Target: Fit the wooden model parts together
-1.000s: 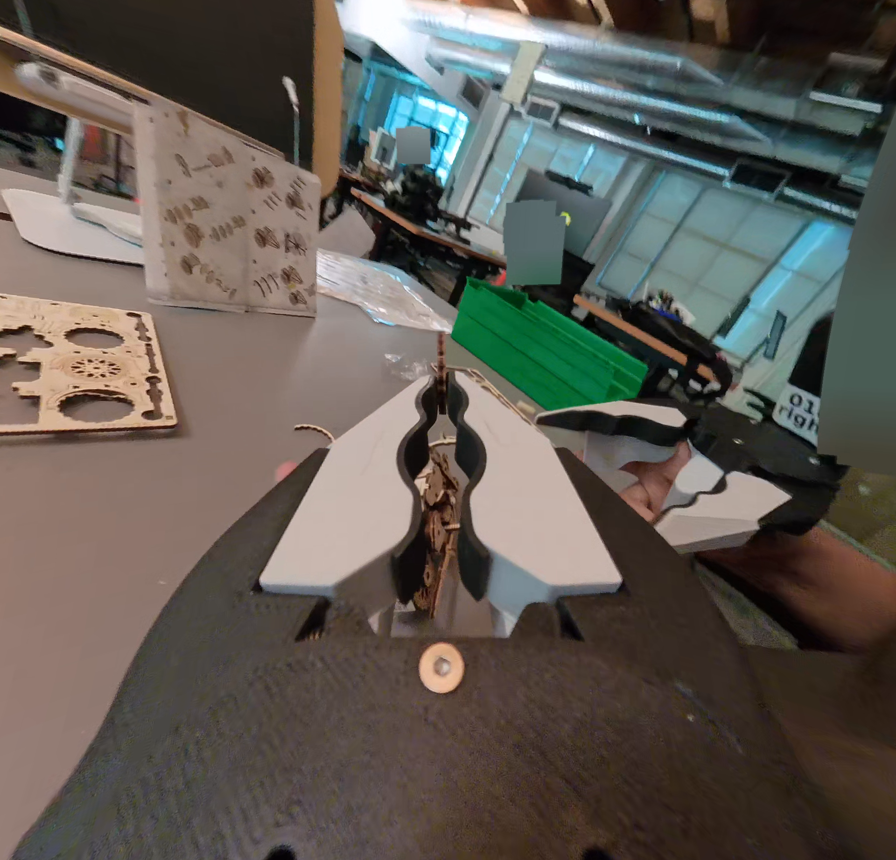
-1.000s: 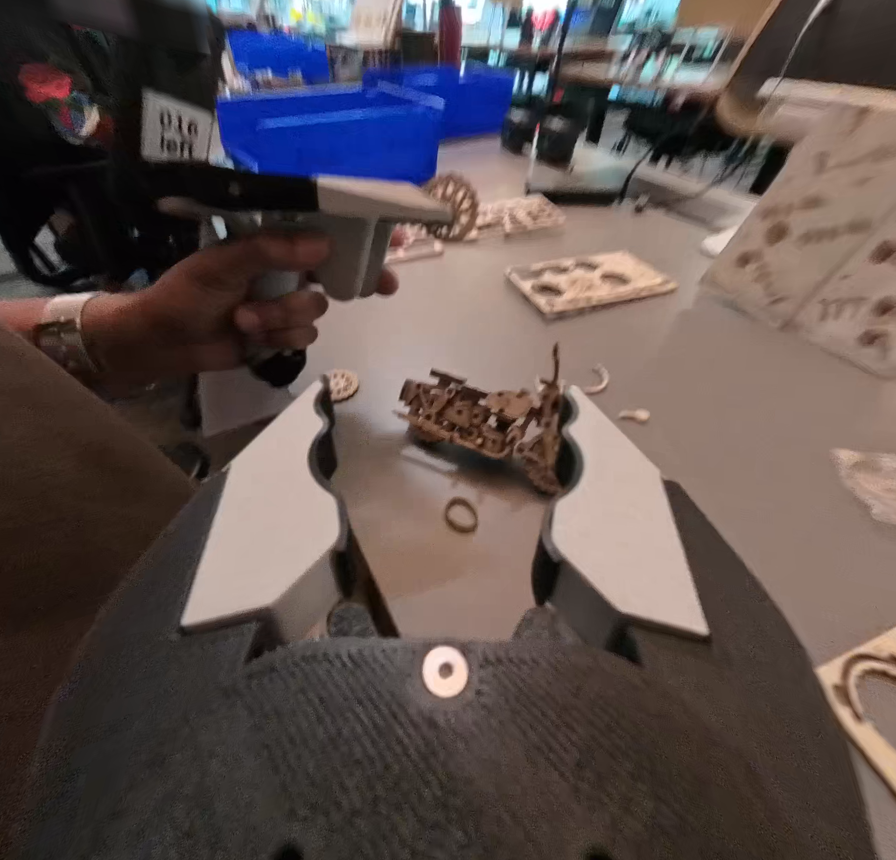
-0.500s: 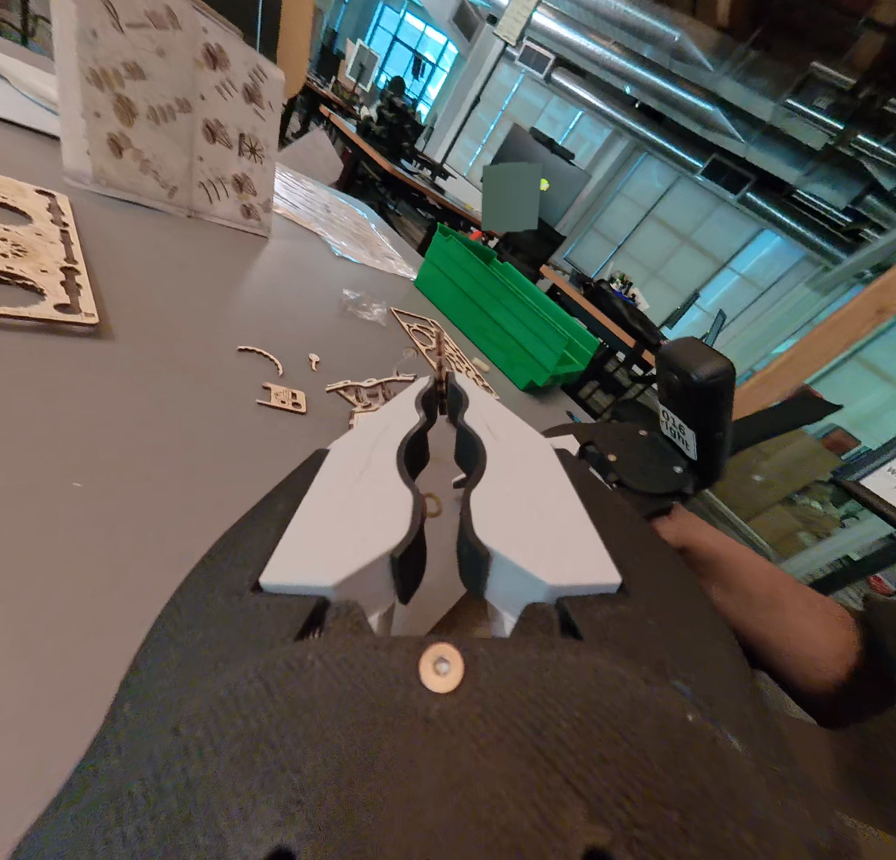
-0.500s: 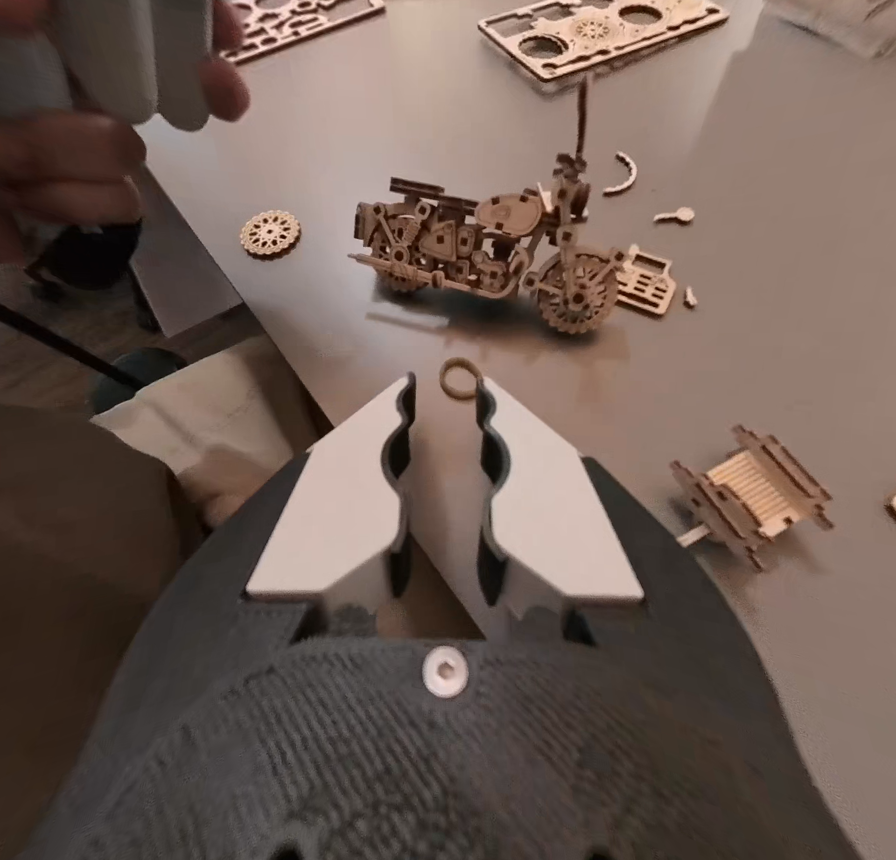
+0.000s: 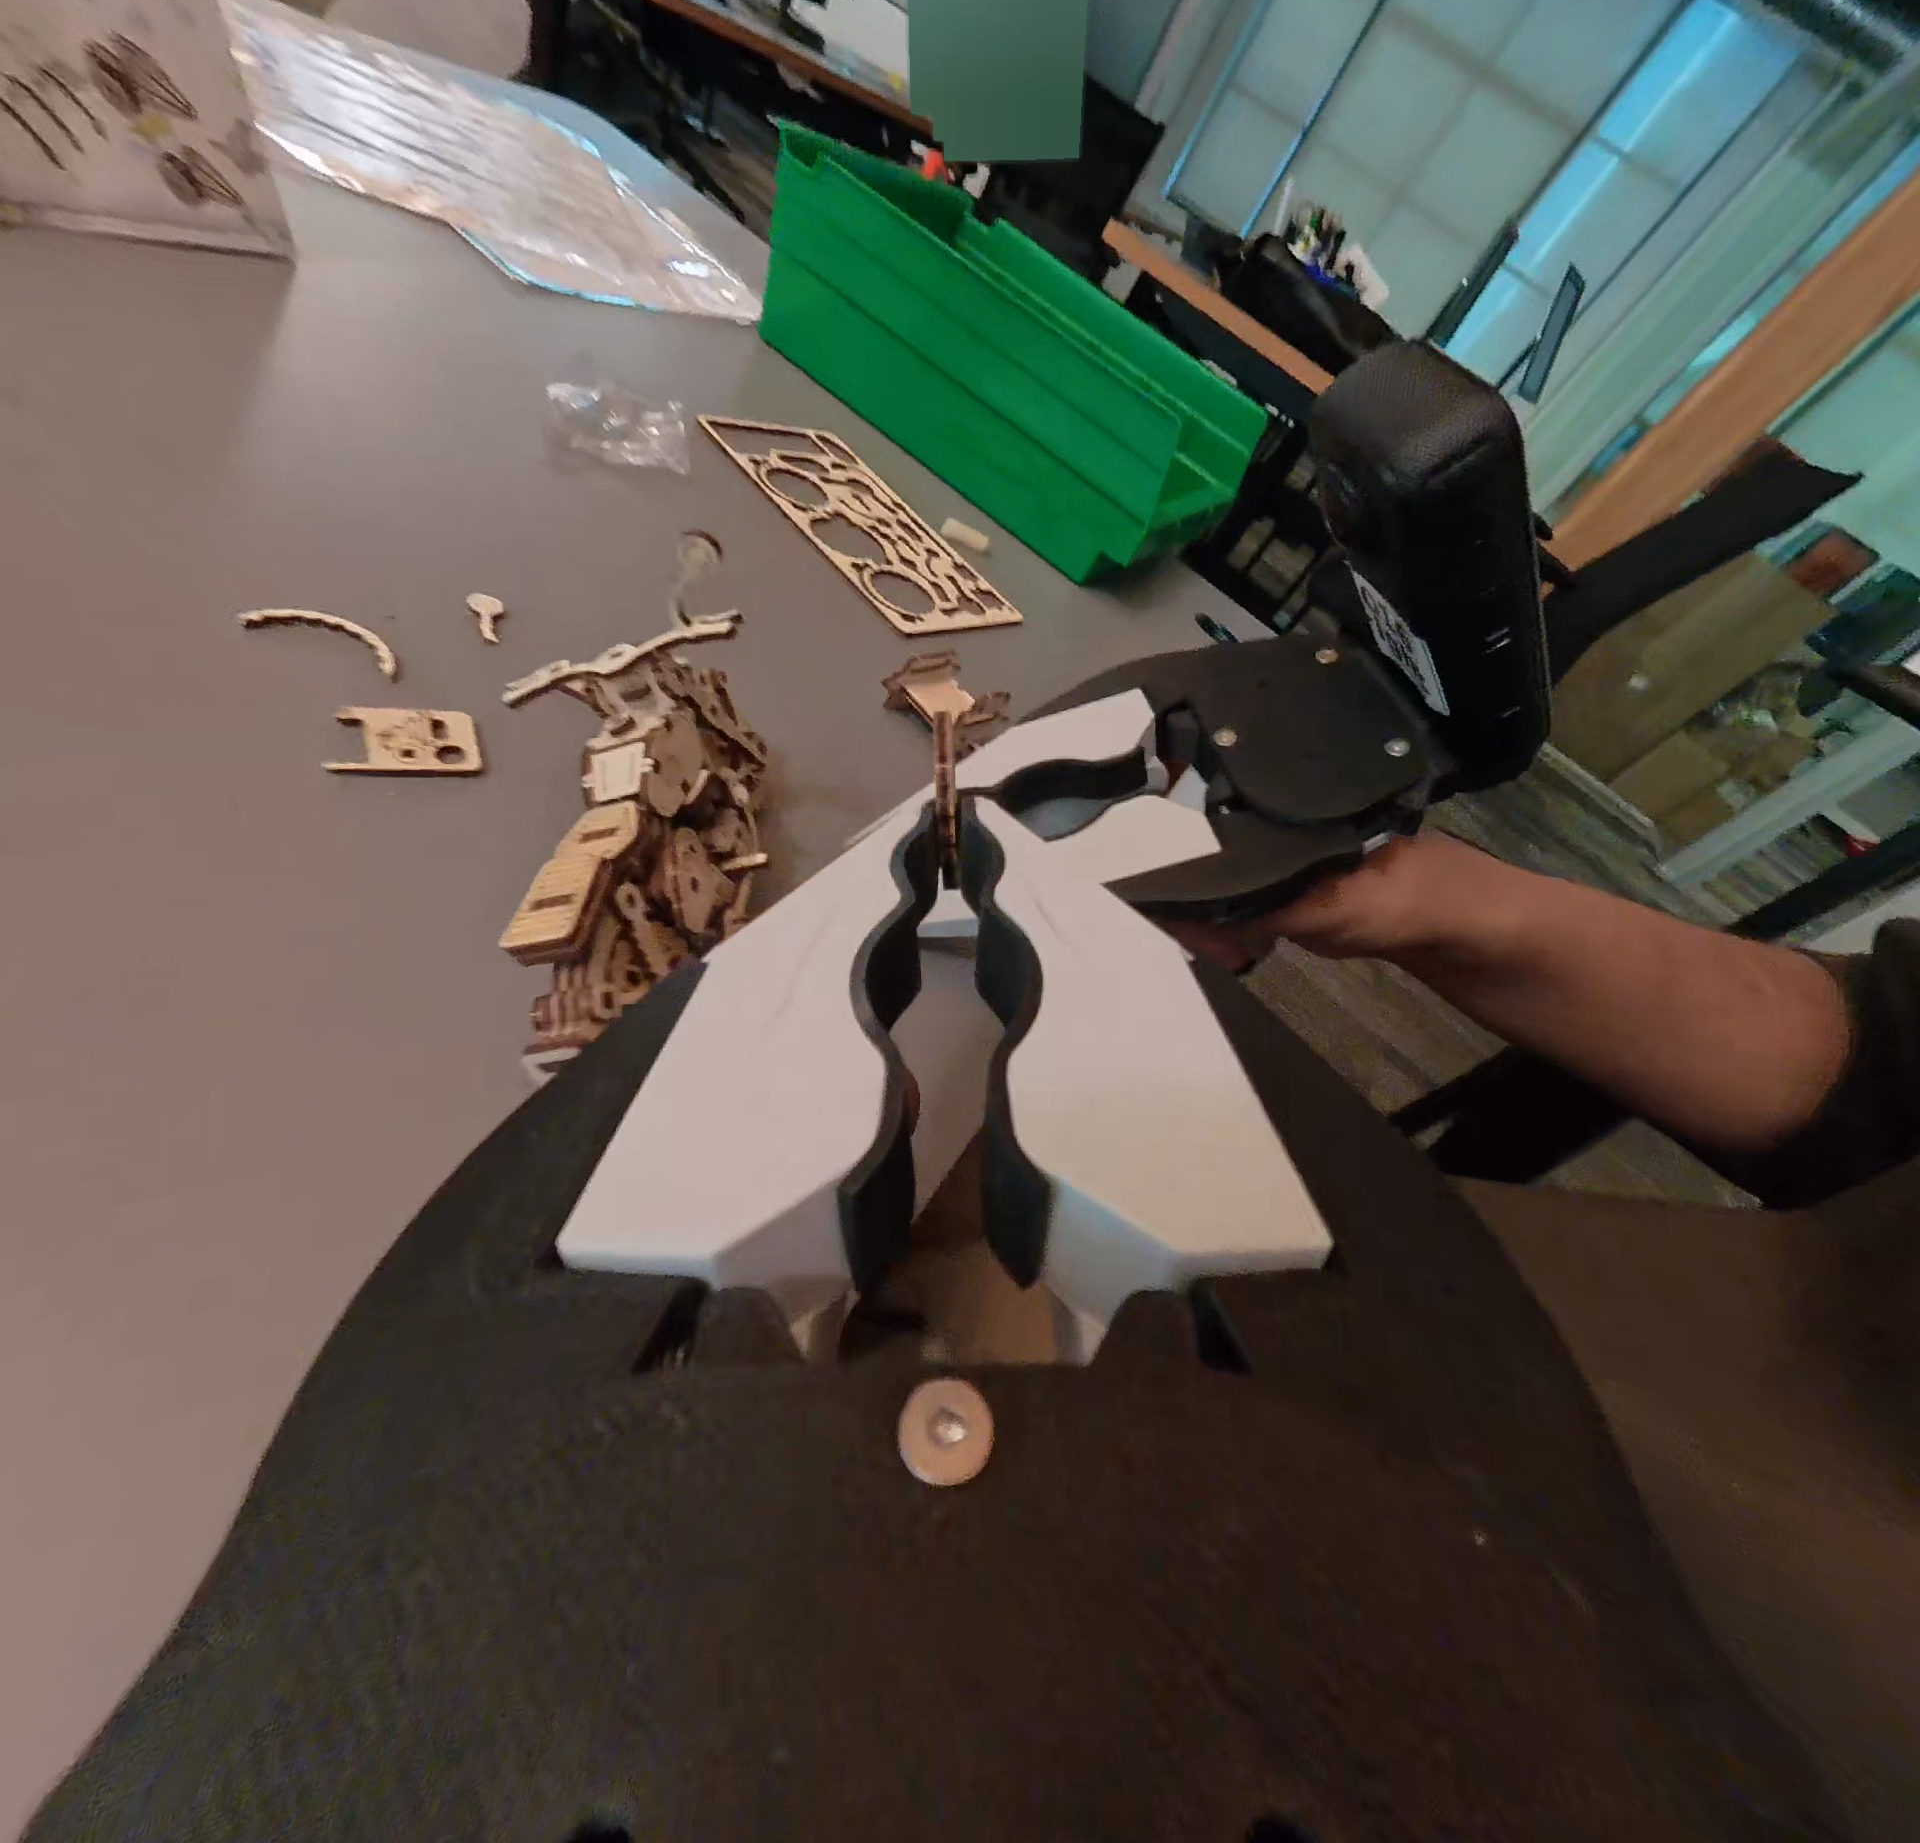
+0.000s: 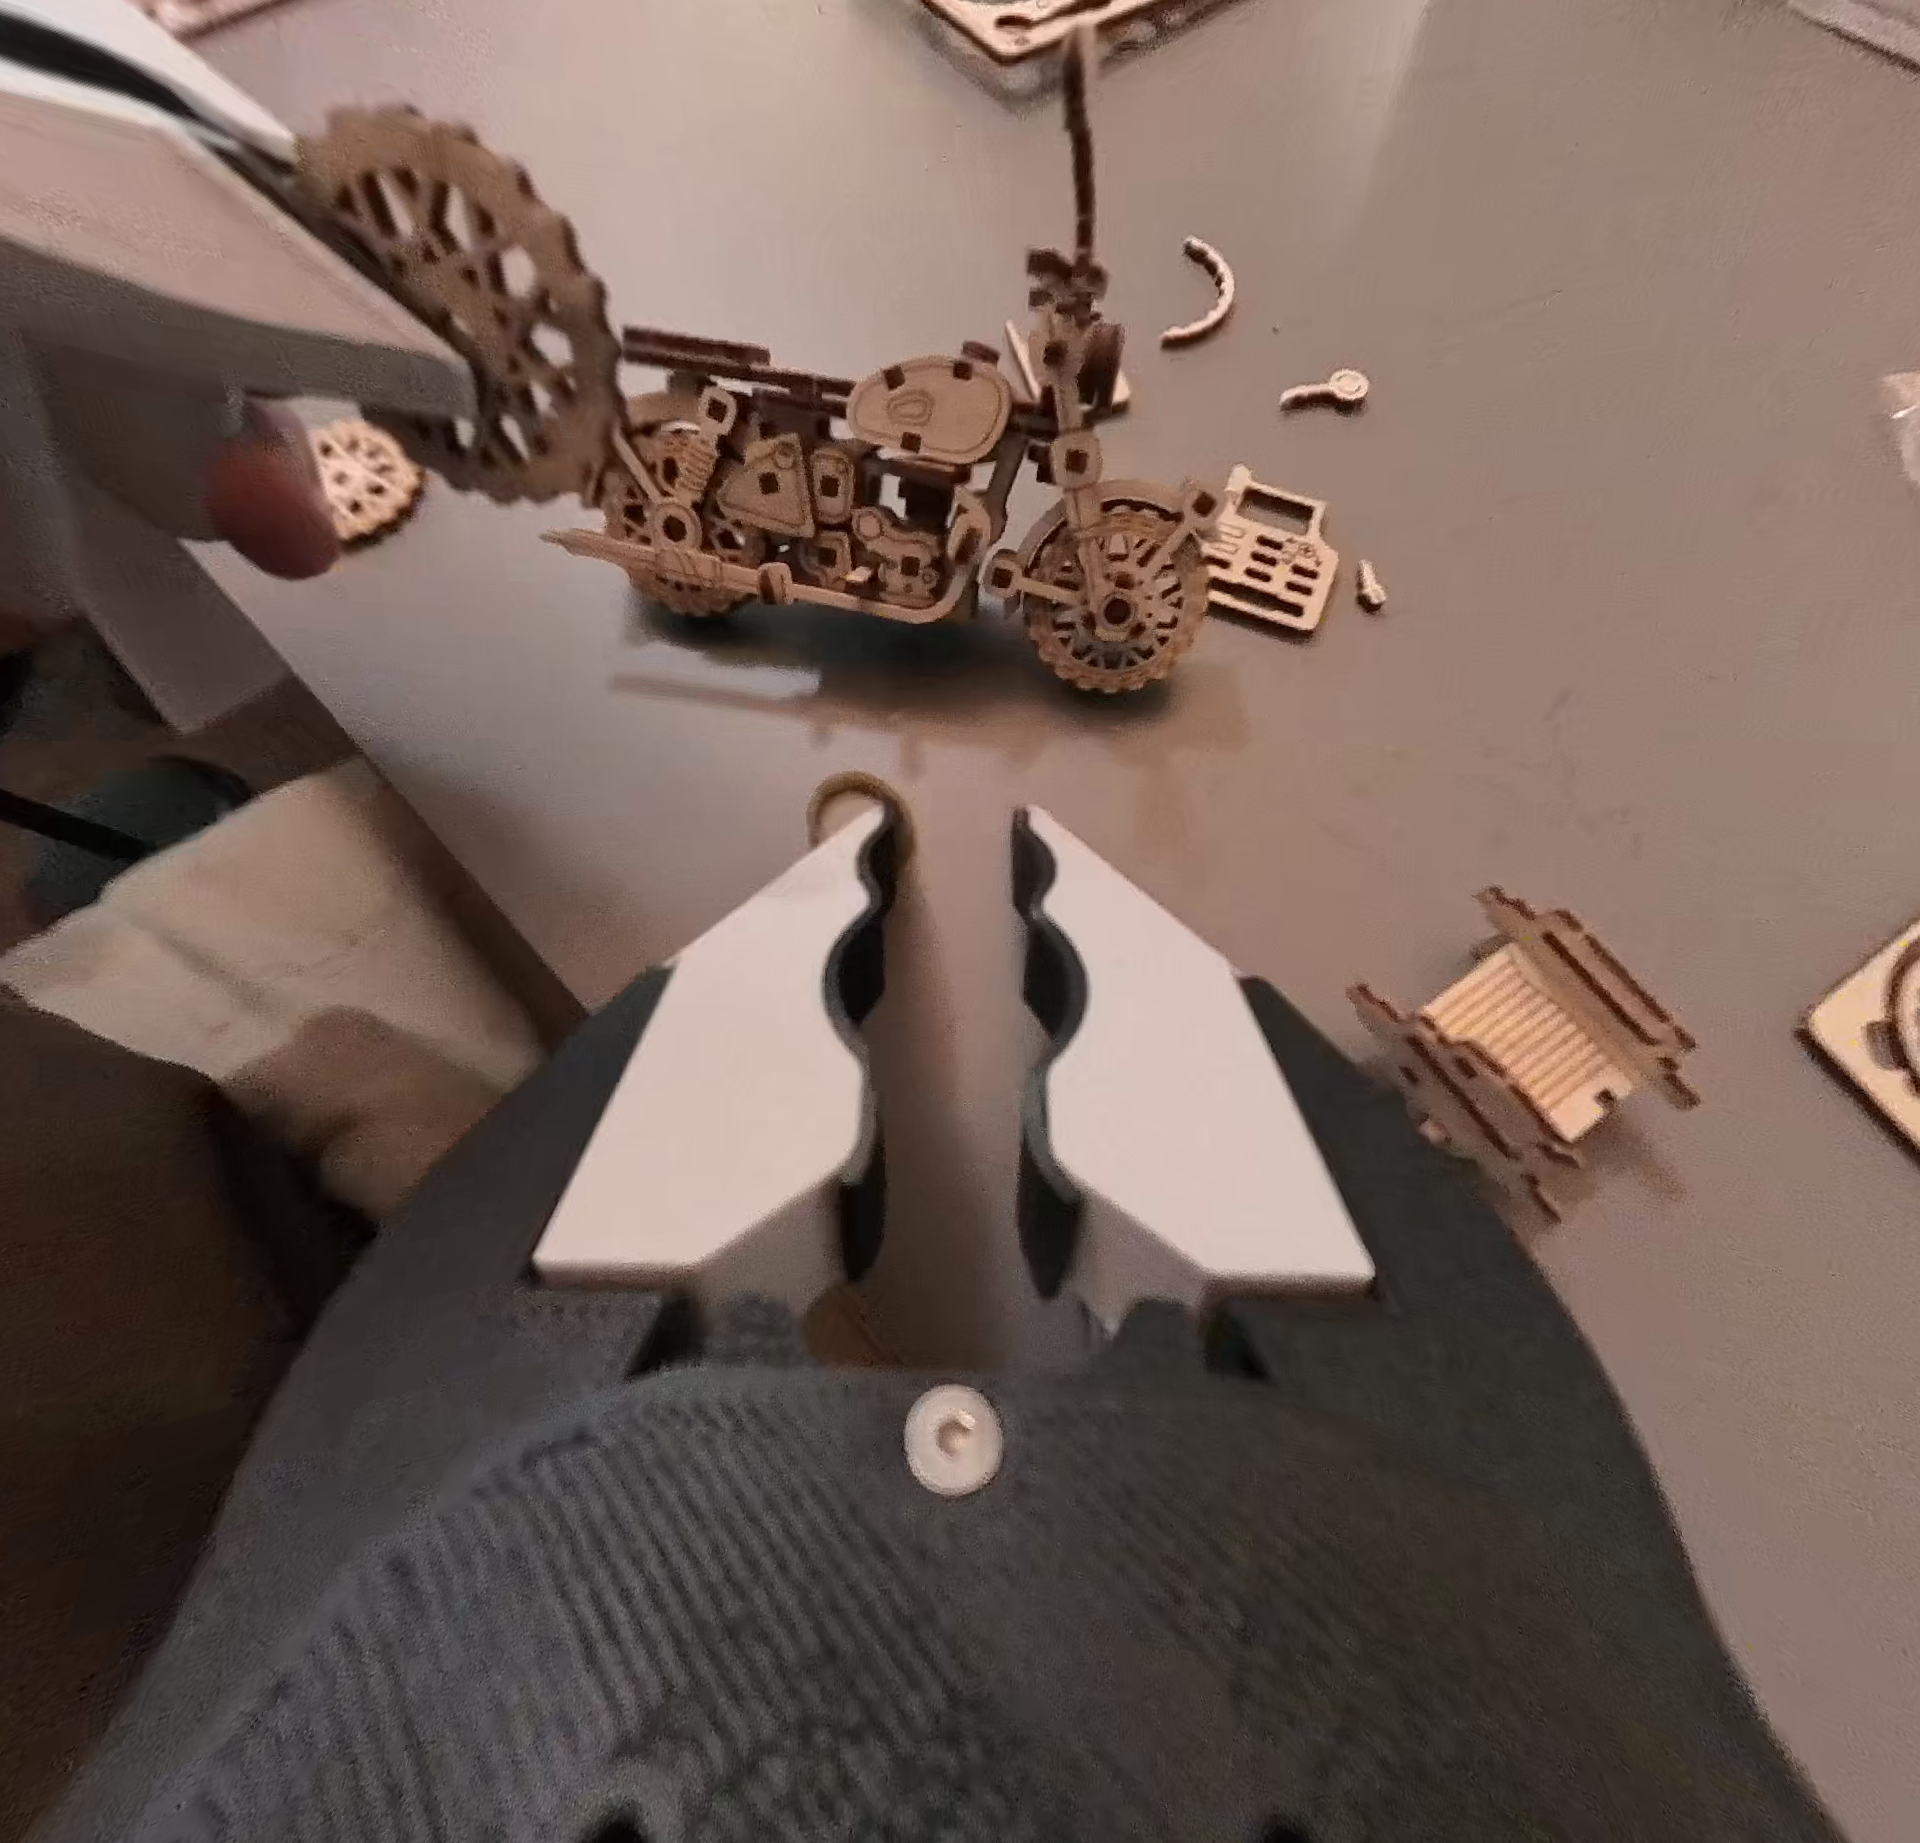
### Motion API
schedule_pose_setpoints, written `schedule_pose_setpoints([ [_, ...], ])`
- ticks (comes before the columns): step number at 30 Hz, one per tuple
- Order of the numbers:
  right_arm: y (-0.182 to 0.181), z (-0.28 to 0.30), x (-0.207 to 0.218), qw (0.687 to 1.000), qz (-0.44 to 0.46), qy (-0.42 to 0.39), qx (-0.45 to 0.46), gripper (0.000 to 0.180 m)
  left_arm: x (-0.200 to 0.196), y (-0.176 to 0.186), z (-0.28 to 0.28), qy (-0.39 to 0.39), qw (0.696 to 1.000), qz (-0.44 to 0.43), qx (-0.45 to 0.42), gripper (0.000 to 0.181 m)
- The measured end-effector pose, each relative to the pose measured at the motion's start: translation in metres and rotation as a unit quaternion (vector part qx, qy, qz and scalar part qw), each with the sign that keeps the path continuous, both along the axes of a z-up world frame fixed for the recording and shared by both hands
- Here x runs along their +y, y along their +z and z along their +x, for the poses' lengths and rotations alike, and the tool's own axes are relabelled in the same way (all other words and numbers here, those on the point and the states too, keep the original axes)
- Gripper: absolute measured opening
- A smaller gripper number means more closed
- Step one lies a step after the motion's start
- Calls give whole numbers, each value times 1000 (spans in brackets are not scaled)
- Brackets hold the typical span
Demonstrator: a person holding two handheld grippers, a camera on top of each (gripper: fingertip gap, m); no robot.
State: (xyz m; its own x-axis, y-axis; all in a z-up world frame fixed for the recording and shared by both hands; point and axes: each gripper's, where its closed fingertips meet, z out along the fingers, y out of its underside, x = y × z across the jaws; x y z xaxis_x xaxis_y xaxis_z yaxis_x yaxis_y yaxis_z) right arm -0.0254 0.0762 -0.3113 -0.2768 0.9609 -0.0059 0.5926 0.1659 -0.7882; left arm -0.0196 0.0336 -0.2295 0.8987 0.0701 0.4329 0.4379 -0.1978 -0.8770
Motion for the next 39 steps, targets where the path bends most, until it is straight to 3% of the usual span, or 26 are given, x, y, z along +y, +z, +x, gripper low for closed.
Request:
schedule_pose_setpoints([
  [12,4,1,-4,999,-10,26,20,1,1,-20,4,-15,998,-45,-51,0],
  [17,40,1,-6,991,-72,47,103,1,0,-26,-1,-3,996,-57,-63,0],
  [24,74,8,-3,976,-64,74,195,1,2,-30,4,-17,993,-61,-102,0],
  [30,75,15,-32,966,-77,133,207,1,4,-27,12,-43,988,-46,-142,0],
  [39,80,15,-41,962,-86,132,223,1,5,-10,24,-91,976,3,-196,2],
])
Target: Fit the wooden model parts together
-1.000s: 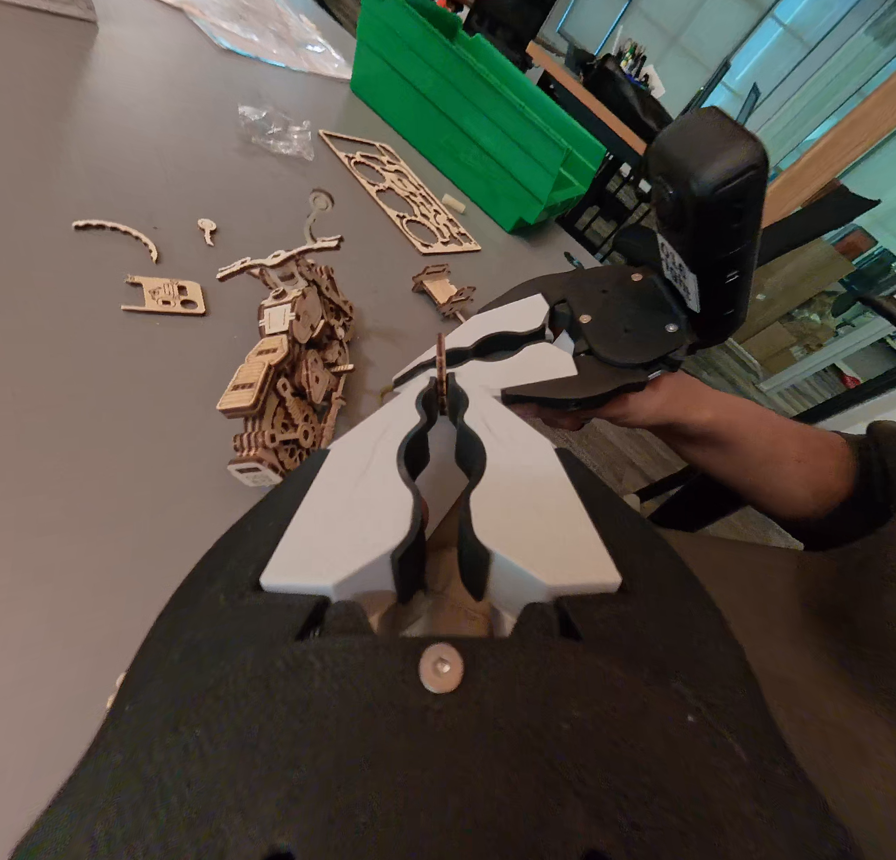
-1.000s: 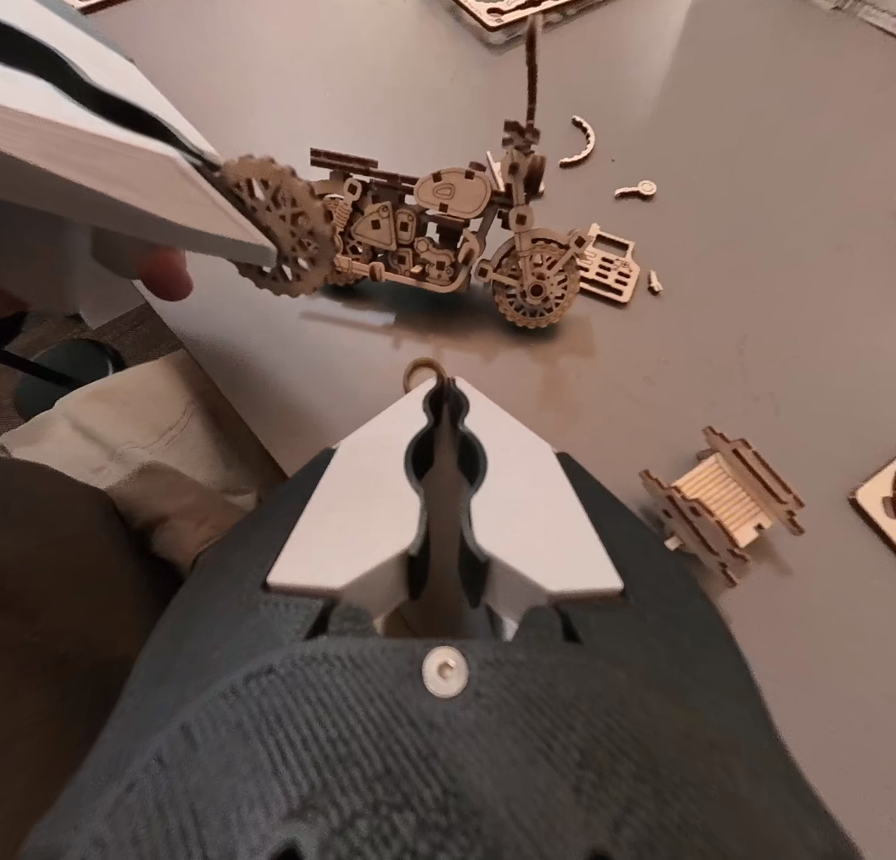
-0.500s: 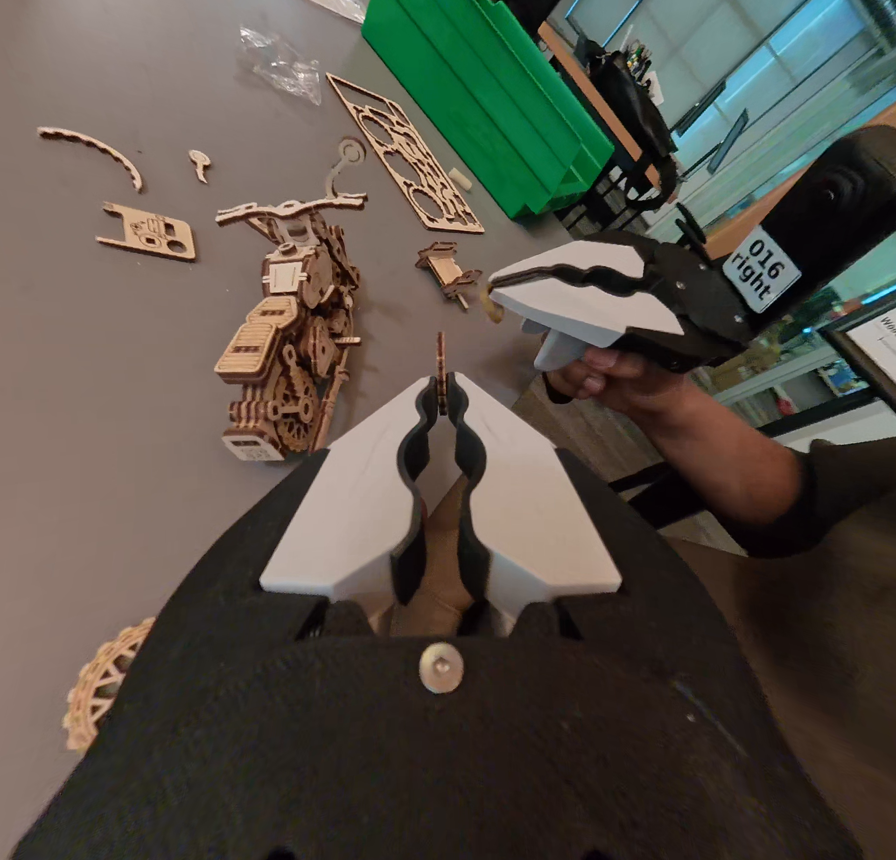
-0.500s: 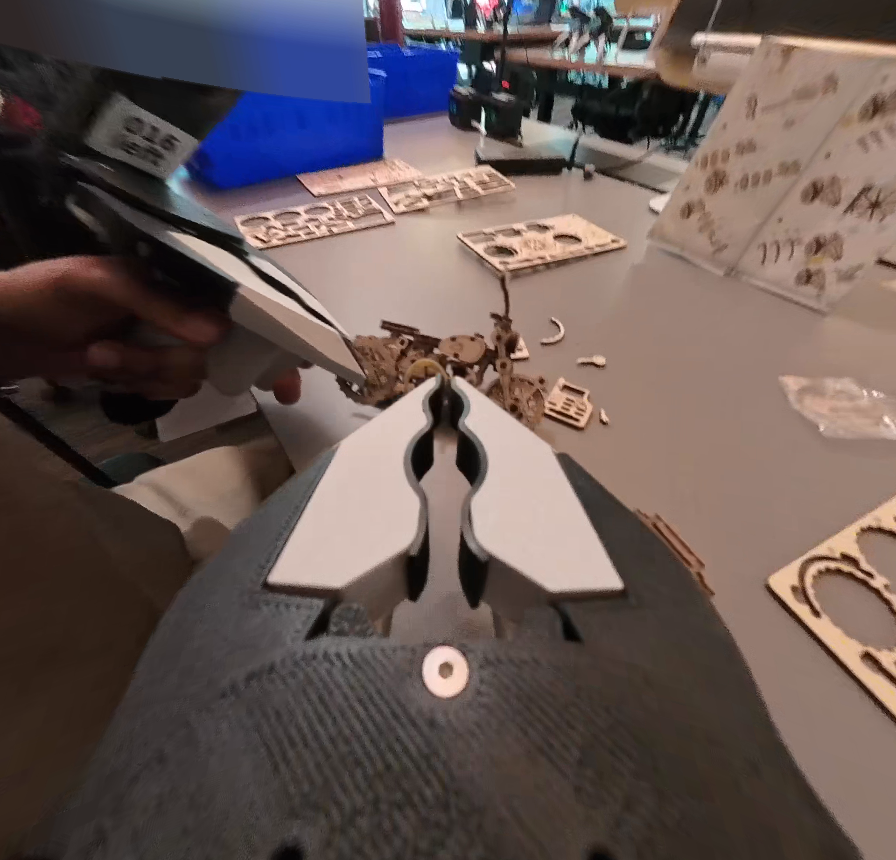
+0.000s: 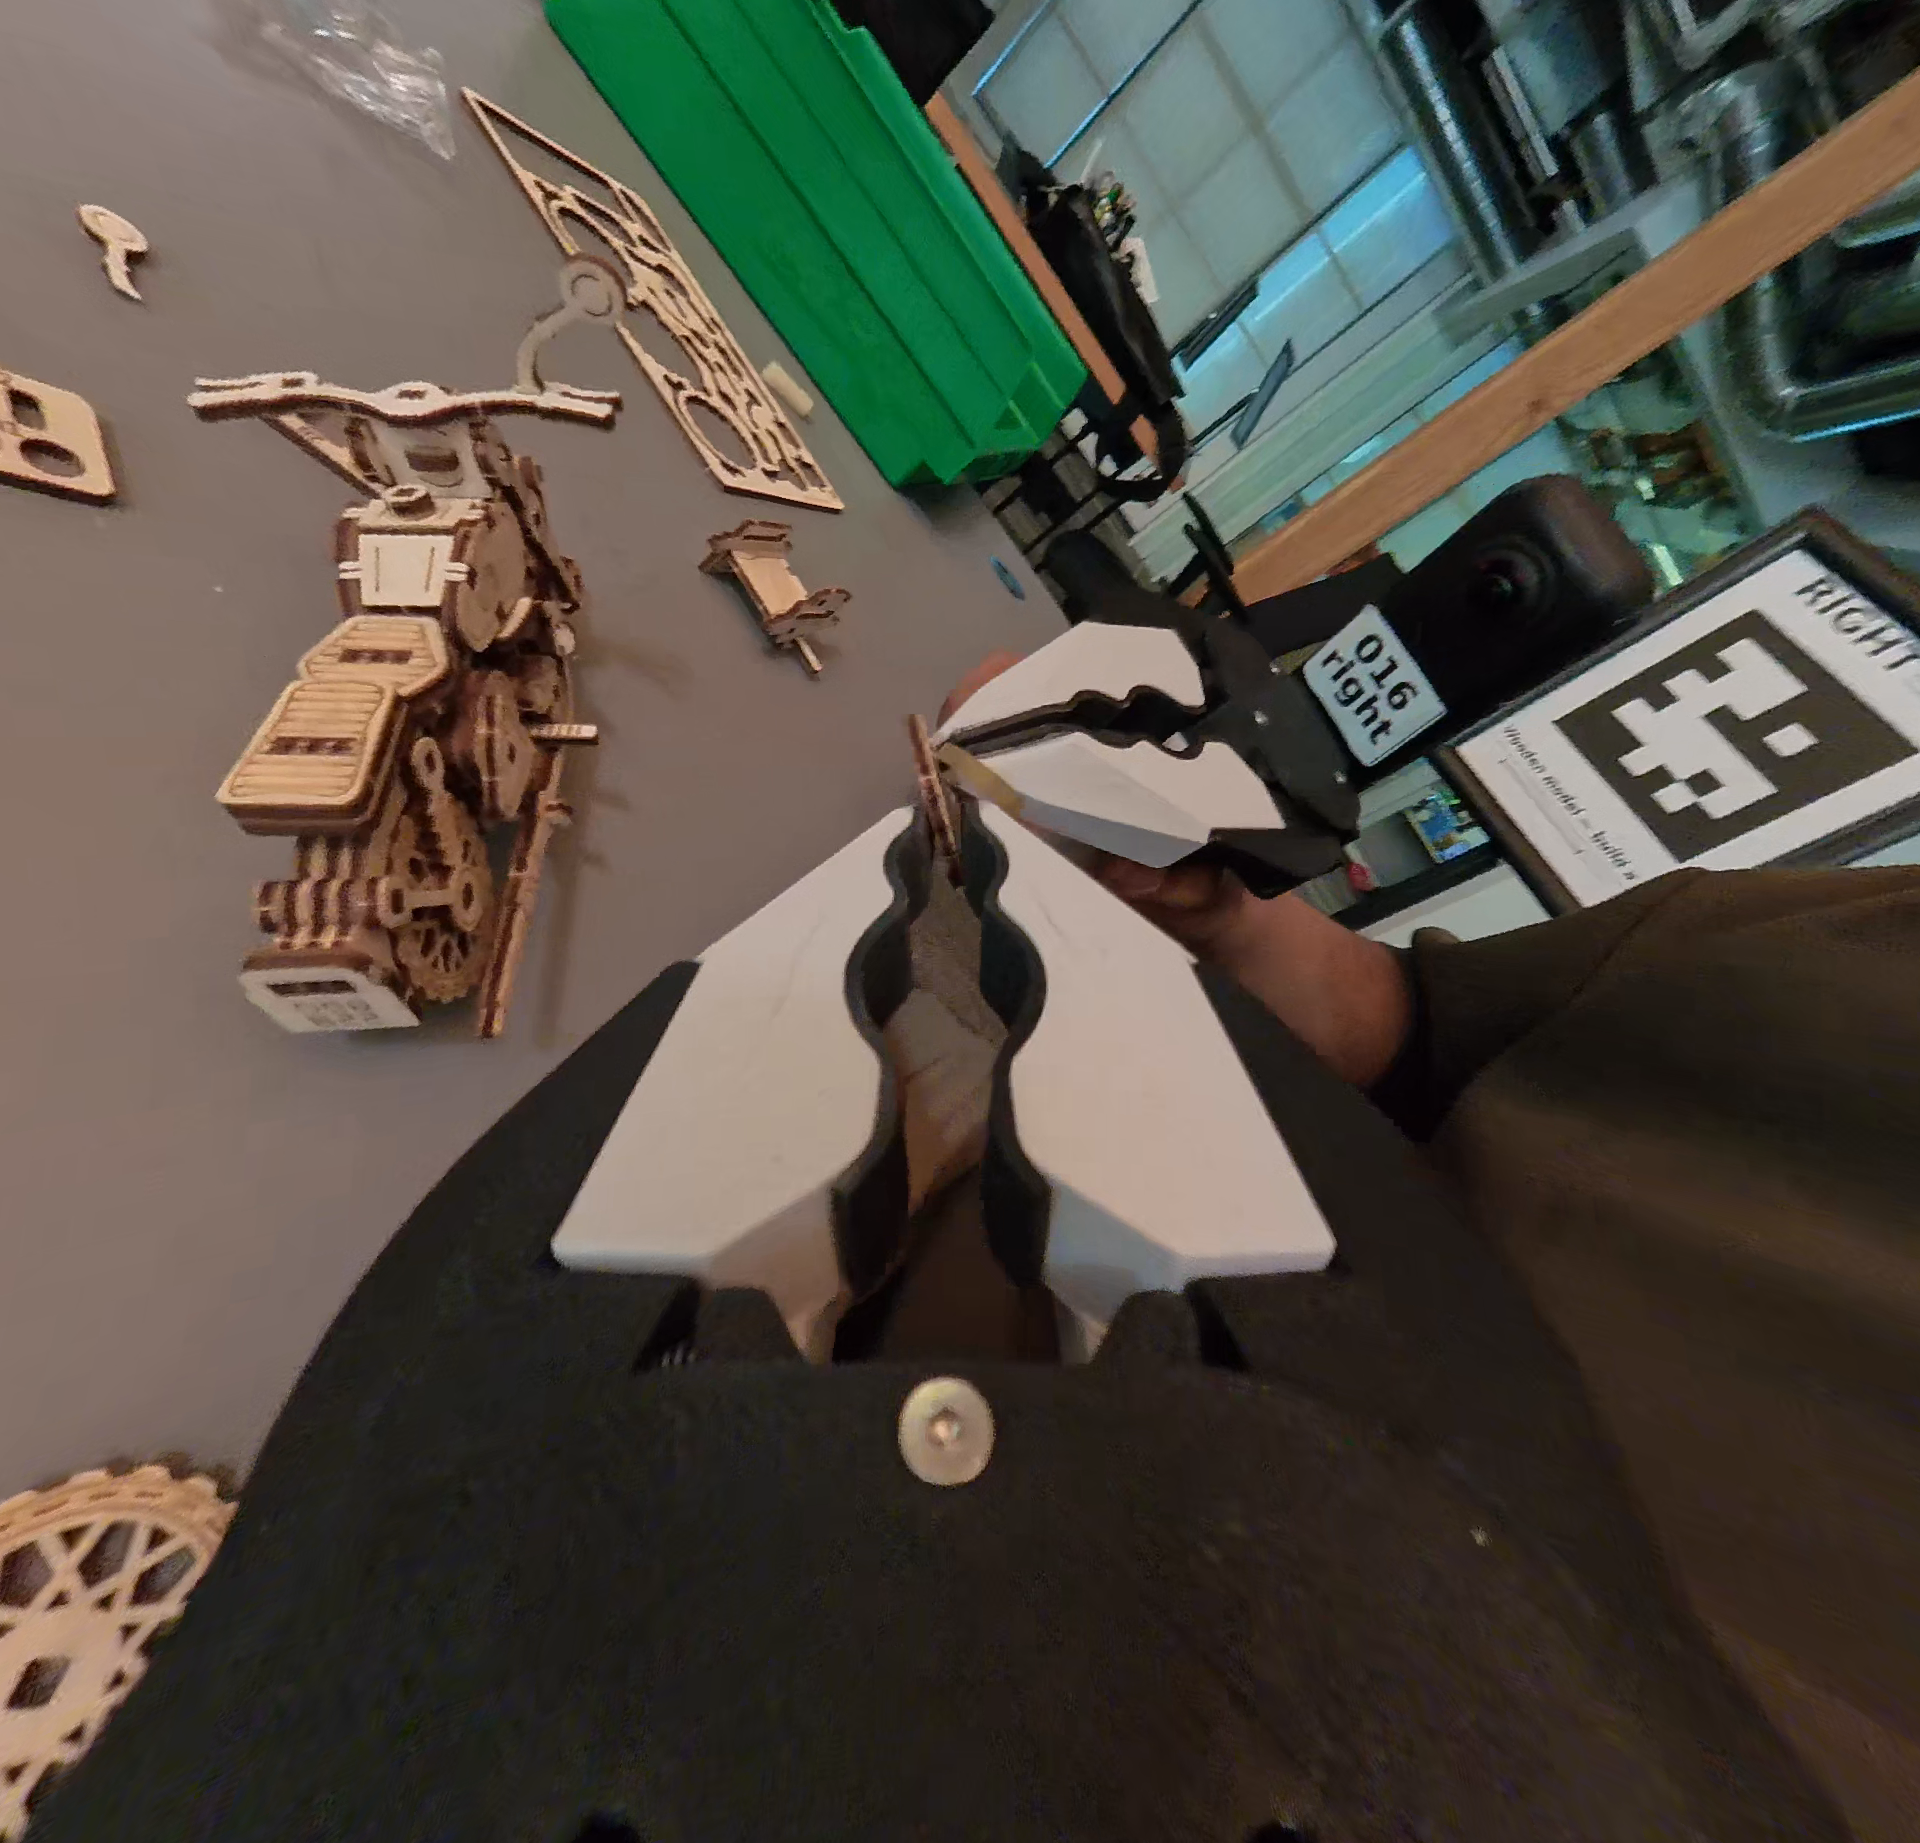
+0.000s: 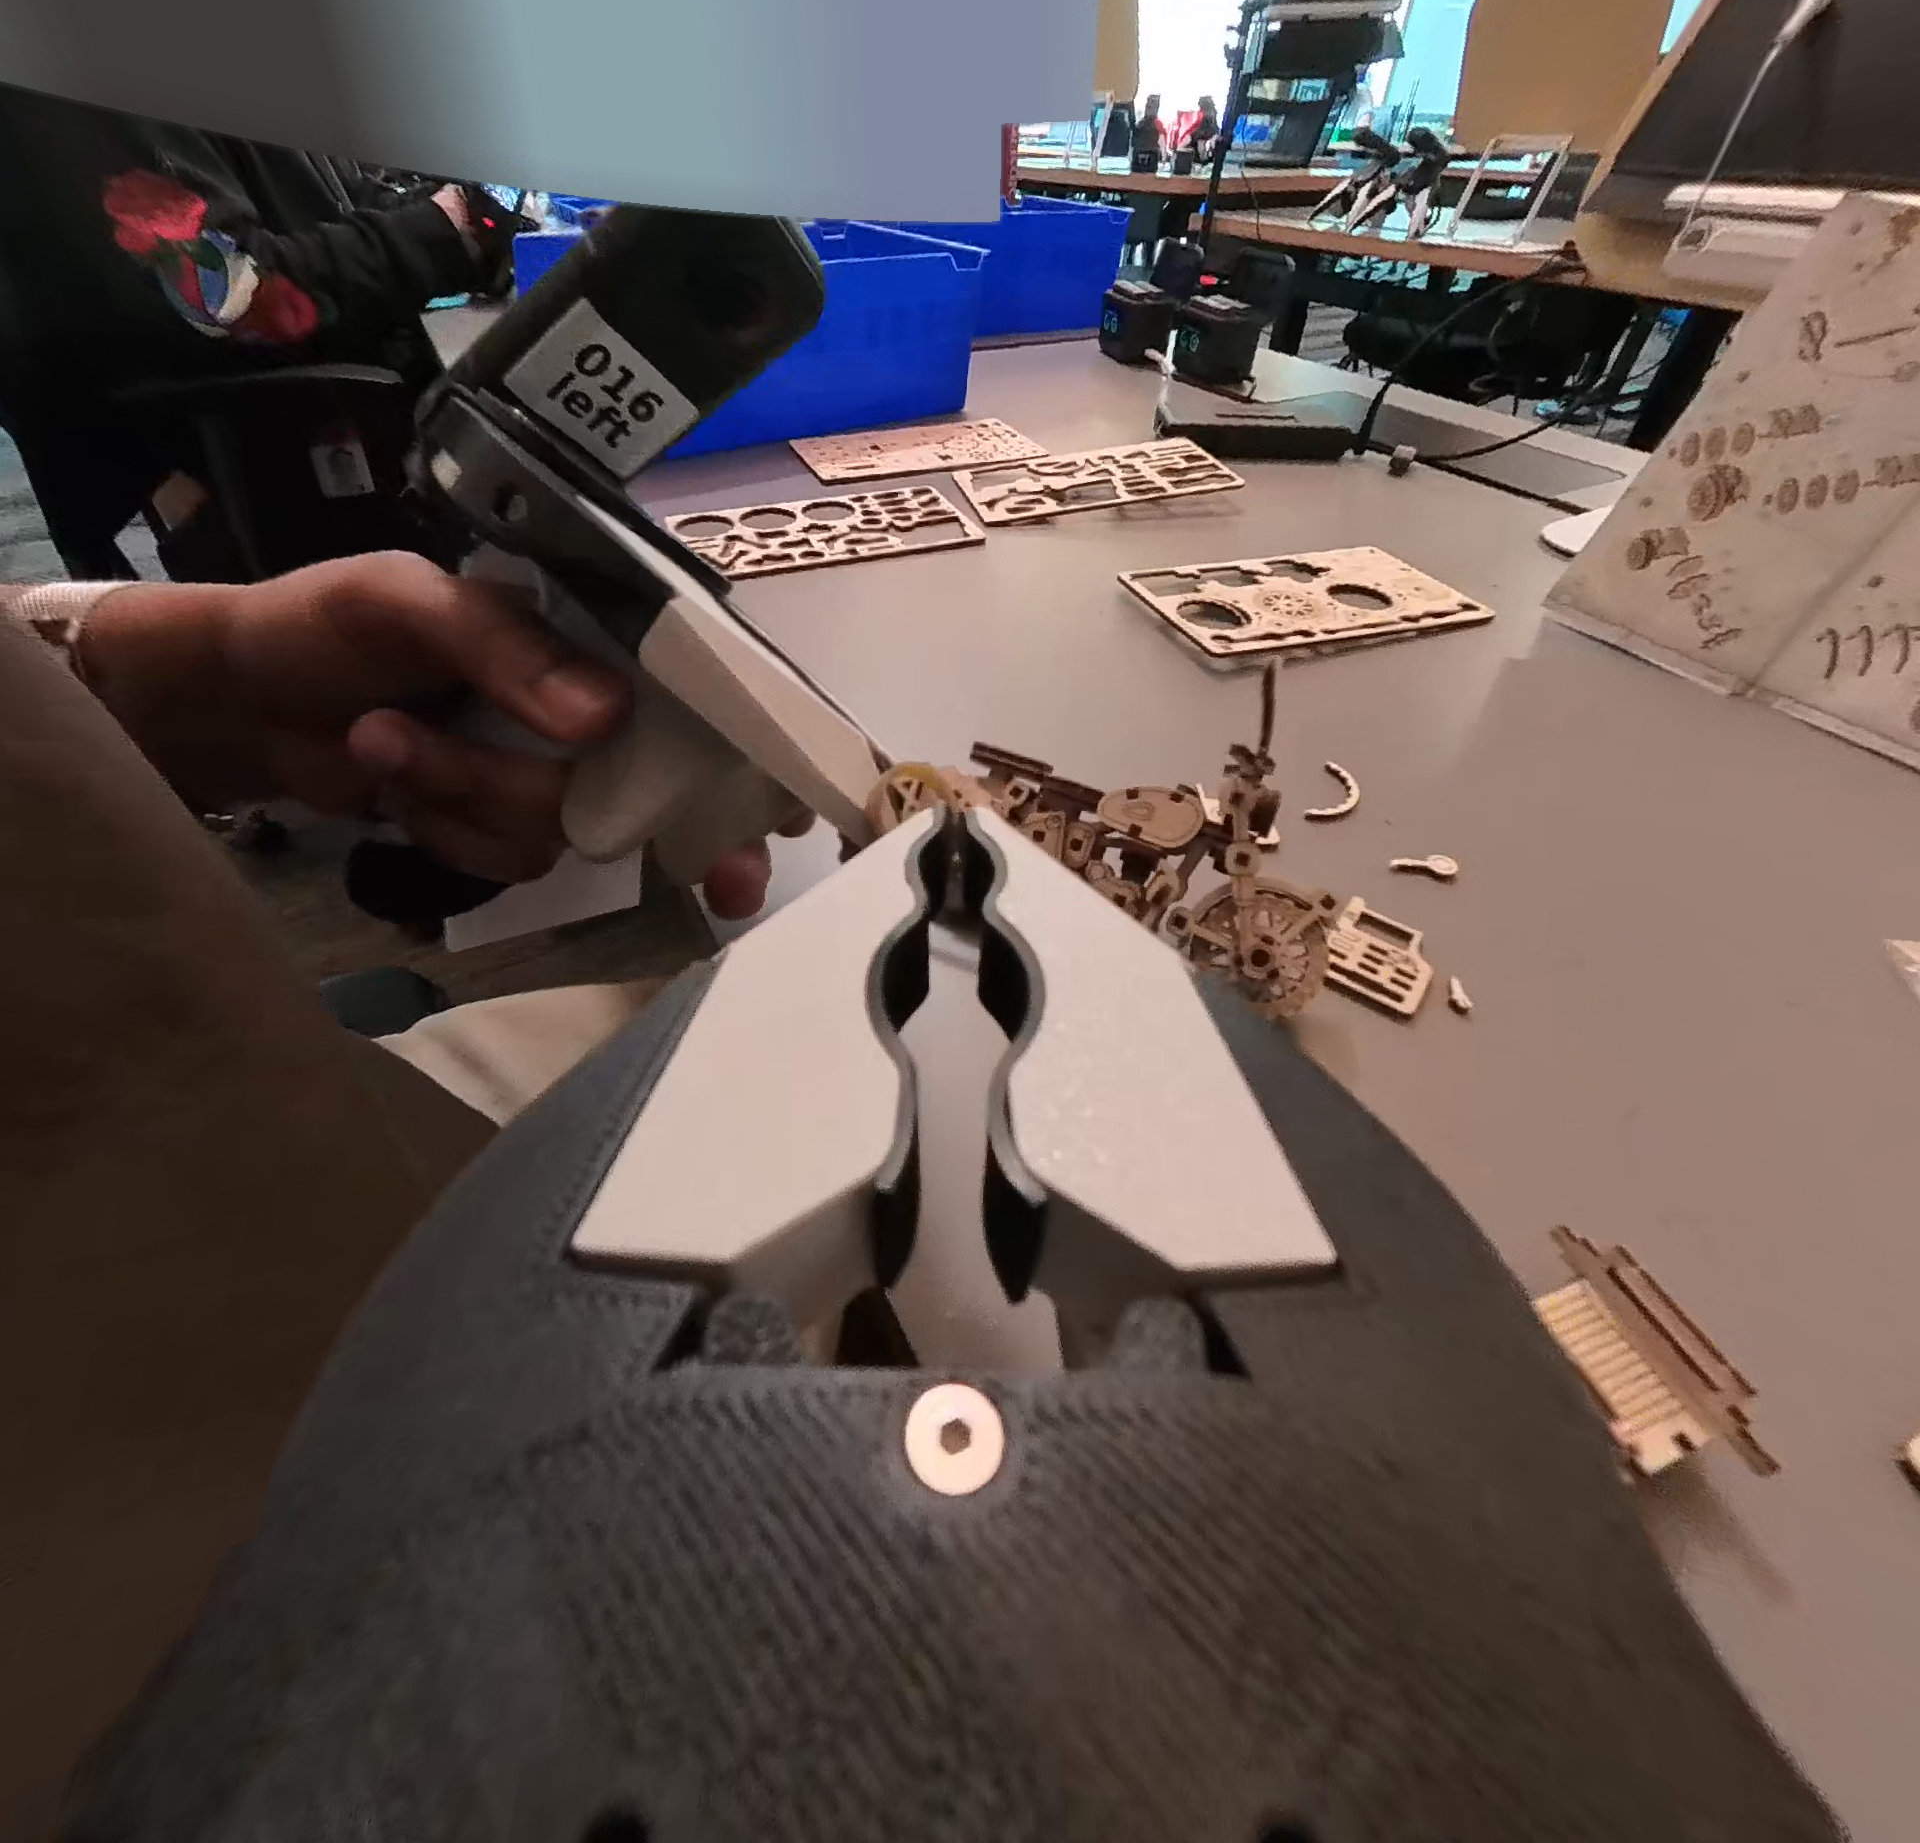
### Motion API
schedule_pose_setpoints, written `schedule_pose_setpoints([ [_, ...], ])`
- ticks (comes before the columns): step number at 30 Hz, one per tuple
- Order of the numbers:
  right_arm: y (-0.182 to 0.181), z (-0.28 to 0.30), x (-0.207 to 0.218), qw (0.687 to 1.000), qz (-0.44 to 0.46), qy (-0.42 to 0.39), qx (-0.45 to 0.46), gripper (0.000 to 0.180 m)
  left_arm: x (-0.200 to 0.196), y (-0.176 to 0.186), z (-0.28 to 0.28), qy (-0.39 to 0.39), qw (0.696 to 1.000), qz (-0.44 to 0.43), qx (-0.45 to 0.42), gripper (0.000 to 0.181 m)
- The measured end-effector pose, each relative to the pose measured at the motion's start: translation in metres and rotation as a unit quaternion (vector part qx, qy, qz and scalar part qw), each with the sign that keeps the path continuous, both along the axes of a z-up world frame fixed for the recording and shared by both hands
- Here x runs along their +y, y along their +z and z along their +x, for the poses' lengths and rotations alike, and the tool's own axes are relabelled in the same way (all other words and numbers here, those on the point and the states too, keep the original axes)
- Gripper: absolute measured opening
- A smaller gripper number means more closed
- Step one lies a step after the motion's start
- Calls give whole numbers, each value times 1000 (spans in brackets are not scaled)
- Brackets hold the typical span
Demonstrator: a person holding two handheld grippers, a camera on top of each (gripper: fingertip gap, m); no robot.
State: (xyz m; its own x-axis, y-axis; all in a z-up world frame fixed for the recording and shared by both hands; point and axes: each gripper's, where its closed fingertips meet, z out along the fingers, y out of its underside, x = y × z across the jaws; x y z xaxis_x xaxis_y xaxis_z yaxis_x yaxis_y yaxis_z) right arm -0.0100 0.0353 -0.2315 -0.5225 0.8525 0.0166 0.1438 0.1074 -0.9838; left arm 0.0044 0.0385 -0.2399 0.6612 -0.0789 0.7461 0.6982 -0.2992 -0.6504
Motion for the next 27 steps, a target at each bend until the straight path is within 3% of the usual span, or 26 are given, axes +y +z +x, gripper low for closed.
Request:
schedule_pose_setpoints([
  [9,6,2,2,999,32,-17,32,1,1,8,4,-14,999,22,-38,5],
  [12,6,2,3,999,36,-22,35,0,-2,21,11,-43,995,60,-65,31],
  [16,10,3,2,998,38,-23,44,0,-4,26,11,-49,992,75,-89,34],
  [24,10,4,-2,994,73,-25,70,1,-3,11,0,-17,993,46,-109,2],
  [27,15,-3,10,993,51,-82,67,29,-3,14,-5,-5,994,52,-98,2],
])
